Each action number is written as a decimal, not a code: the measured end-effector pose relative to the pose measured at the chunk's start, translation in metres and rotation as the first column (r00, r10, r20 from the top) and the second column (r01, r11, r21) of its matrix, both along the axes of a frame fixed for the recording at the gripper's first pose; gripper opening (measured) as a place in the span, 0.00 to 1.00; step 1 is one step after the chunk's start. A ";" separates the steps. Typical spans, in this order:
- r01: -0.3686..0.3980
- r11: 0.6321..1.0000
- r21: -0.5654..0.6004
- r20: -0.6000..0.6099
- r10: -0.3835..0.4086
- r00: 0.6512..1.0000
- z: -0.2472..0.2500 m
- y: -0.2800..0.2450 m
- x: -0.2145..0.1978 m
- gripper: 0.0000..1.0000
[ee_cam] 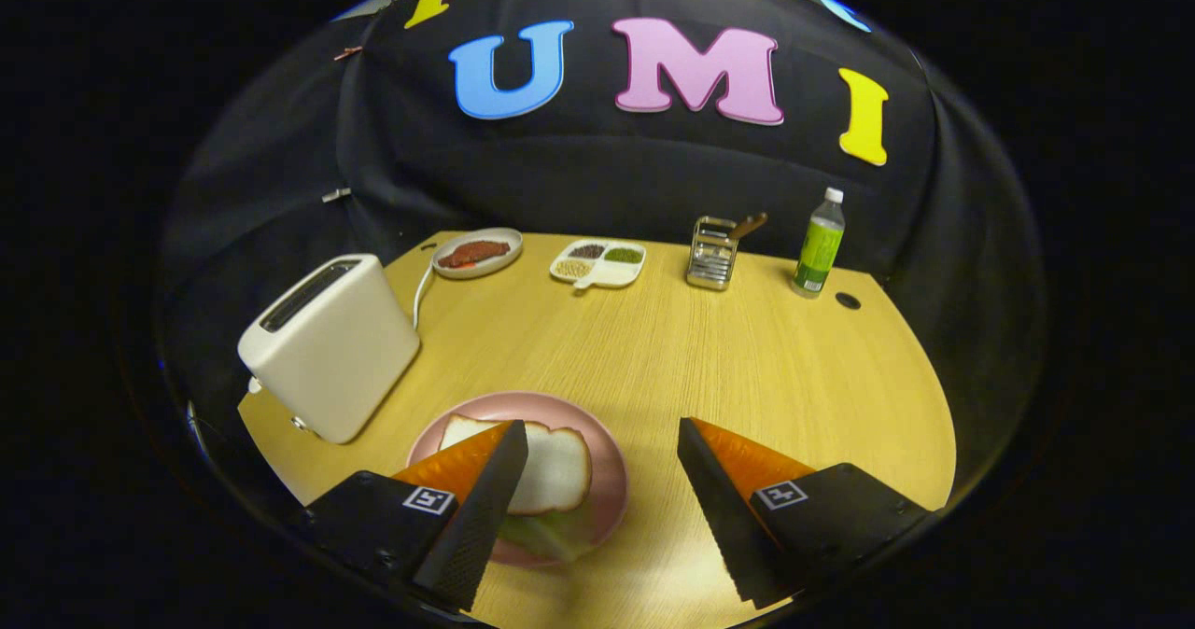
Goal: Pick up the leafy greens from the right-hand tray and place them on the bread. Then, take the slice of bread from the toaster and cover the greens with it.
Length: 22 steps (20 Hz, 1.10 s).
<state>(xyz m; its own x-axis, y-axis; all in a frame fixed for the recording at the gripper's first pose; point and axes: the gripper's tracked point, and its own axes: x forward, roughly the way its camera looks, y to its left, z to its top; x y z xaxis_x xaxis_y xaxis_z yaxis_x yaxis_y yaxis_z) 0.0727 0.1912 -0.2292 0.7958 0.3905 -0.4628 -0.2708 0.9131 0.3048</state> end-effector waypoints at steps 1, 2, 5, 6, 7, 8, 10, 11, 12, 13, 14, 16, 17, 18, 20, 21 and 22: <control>0.001 1.000 -0.005 0.040 -0.001 0.999 0.018 -0.008 -0.001 1.00; 0.005 1.000 -0.010 0.078 -0.004 0.997 0.038 -0.017 -0.004 1.00; 0.020 1.000 -0.001 0.202 -0.019 0.979 0.103 -0.036 -0.015 1.00; 0.024 1.000 -0.001 0.250 -0.023 0.968 0.124 -0.042 -0.018 1.00; 0.028 1.000 -0.008 0.301 -0.024 0.953 0.145 -0.047 -0.023 1.00; 0.035 0.999 -0.018 0.349 -0.026 0.937 0.164 -0.053 -0.028 1.00; 0.044 0.998 -0.043 0.416 -0.022 0.909 0.194 -0.061 -0.042 0.98; 0.046 0.998 -0.053 0.439 -0.019 0.898 0.205 -0.065 -0.049 0.98; 0.052 0.997 -0.060 0.456 -0.019 0.890 0.216 -0.068 -0.054 0.98; 0.061 0.996 -0.063 0.474 -0.024 0.880 0.226 -0.072 -0.060 0.98; 0.072 0.995 -0.069 0.488 -0.029 0.873 0.236 -0.076 -0.065 0.98; 0.113 0.989 -0.095 0.504 -0.050 0.862 0.250 -0.086 -0.076 0.98; 0.147 0.983 -0.107 0.497 -0.075 0.864 0.253 -0.092 -0.081 0.98; 0.174 0.978 -0.110 0.491 -0.099 0.866 0.257 -0.095 -0.089 0.97; 0.200 0.973 -0.114 0.504 -0.117 0.856 0.262 -0.093 -0.097 0.98; 0.204 0.972 -0.121 0.505 -0.116 0.855 0.260 -0.093 -0.102 0.98; 0.203 0.971 -0.123 0.495 -0.117 0.861 0.254 -0.091 -0.108 0.97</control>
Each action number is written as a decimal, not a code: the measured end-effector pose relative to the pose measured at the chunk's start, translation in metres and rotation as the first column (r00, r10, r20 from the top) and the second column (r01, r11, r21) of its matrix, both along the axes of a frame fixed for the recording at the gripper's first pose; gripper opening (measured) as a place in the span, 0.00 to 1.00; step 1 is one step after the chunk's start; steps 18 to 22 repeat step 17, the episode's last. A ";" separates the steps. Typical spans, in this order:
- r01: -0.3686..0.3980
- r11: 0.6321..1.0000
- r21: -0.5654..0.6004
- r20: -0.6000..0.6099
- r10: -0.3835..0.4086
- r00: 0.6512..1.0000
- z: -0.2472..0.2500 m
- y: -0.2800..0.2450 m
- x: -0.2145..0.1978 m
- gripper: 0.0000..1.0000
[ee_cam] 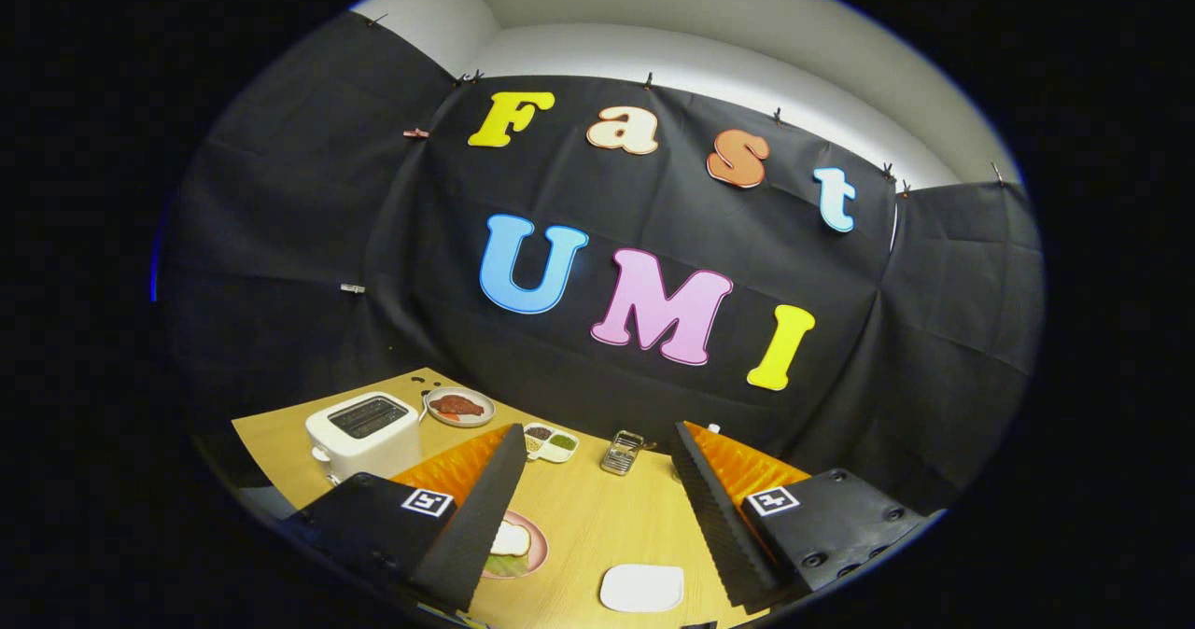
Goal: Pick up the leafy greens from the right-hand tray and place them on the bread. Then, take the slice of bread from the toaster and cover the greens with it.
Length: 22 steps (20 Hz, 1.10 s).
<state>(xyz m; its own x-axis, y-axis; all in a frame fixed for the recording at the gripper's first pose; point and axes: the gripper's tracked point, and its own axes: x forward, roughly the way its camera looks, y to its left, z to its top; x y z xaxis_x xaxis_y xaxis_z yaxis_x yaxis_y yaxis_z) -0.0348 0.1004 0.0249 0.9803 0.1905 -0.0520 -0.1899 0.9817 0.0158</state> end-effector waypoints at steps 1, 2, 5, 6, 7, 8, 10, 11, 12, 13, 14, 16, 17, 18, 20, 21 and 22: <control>0.001 1.000 0.008 -0.016 -0.001 1.000 -0.005 0.002 -0.005 0.98; -0.001 1.000 0.019 -0.029 0.001 1.000 -0.010 0.004 -0.007 0.98; 0.005 1.000 0.021 -0.047 -0.004 0.999 -0.016 -0.001 -0.008 0.97; 0.009 1.000 0.025 -0.052 -0.008 0.999 -0.017 -0.002 -0.006 0.98; 0.012 1.000 0.028 -0.056 -0.010 0.998 -0.018 -0.003 -0.004 0.98; 0.013 1.000 0.026 -0.065 -0.012 0.998 -0.021 -0.006 -0.003 0.98; 0.029 0.999 0.033 -0.087 -0.026 0.996 -0.025 -0.010 0.000 0.98; 0.032 0.998 0.046 -0.093 -0.027 0.995 -0.026 -0.009 0.000 0.98; 0.032 0.998 0.048 -0.099 -0.027 0.995 -0.029 -0.009 -0.001 0.98; 0.034 0.999 0.042 -0.105 -0.029 0.994 -0.032 -0.009 -0.002 0.98; 0.038 0.998 0.040 -0.107 -0.034 0.994 -0.034 -0.010 -0.001 0.98; 0.031 0.998 0.050 -0.108 -0.025 0.994 -0.033 -0.002 -0.004 0.97; 0.024 0.999 0.046 -0.109 -0.019 0.994 -0.034 0.000 -0.006 0.98; 0.024 0.999 0.046 -0.109 -0.019 0.994 -0.034 0.000 -0.006 0.98; 0.024 0.999 0.046 -0.109 -0.019 0.994 -0.034 0.000 -0.006 0.98; 0.024 0.999 0.046 -0.109 -0.019 0.994 -0.034 0.000 -0.006 0.98; 0.024 0.999 0.046 -0.109 -0.019 0.994 -0.034 0.000 -0.006 0.98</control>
